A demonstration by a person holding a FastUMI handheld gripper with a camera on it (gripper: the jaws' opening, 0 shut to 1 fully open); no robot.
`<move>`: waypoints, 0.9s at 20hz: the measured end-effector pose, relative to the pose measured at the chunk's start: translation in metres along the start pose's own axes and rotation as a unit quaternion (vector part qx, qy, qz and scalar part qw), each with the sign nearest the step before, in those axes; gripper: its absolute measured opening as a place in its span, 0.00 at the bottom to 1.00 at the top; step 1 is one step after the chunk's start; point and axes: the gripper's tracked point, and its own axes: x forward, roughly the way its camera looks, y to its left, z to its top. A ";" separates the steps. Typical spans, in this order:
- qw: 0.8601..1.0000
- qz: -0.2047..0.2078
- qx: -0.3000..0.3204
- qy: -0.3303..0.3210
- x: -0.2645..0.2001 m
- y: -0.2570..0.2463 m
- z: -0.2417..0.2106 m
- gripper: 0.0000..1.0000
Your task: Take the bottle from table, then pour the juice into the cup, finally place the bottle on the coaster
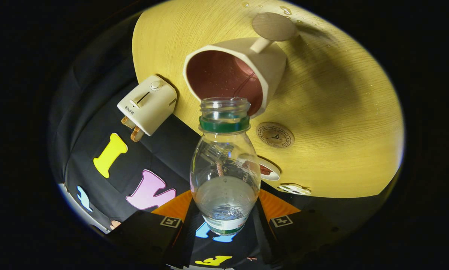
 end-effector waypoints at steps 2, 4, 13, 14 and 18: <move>1.000 -0.002 0.000 0.003 0.000 -0.002 -0.003 0.72; 1.000 -0.003 0.000 0.006 0.000 -0.004 -0.004 0.72; 1.000 0.004 -0.028 -0.005 -0.004 0.000 -0.005 0.71; 0.999 0.005 -0.044 -0.013 -0.004 0.000 -0.004 0.71; 0.988 -0.002 -0.150 -0.036 -0.009 -0.006 0.001 0.71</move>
